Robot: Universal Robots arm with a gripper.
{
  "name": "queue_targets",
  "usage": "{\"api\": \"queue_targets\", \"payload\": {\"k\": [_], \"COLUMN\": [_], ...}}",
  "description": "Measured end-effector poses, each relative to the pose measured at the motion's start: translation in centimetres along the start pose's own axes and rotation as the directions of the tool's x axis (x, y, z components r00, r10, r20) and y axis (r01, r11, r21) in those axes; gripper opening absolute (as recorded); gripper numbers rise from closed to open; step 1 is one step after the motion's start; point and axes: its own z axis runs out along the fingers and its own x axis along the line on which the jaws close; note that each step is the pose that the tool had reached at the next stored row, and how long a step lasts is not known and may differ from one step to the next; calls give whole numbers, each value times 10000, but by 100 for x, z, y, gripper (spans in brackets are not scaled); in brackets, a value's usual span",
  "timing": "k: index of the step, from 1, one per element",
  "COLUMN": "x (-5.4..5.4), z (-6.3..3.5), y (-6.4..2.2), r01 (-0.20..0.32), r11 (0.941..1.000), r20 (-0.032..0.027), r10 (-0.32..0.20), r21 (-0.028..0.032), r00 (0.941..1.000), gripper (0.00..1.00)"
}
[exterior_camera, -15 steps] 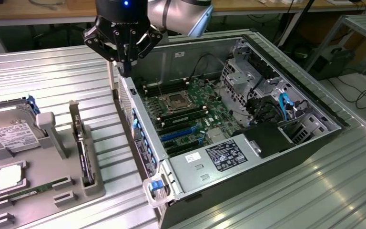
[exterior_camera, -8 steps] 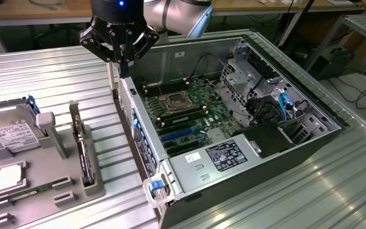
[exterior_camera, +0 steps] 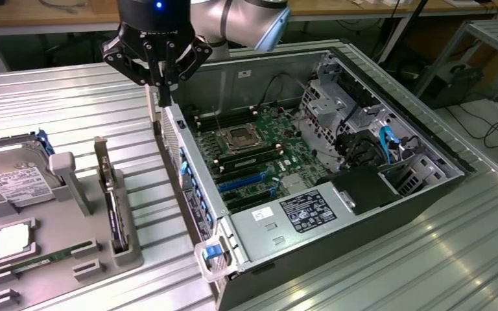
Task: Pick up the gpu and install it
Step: 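Reach for the gpu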
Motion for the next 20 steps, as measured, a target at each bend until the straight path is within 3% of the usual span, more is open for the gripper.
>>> {"api": "queue_targets", "payload": {"k": [20], "x": [178], "z": [-4], "y": [-21], "r01": [0], "r11": [10000], "r20": [-1], "r10": [0], "r21": [0], "r00": [10000], "gripper": [11]}}
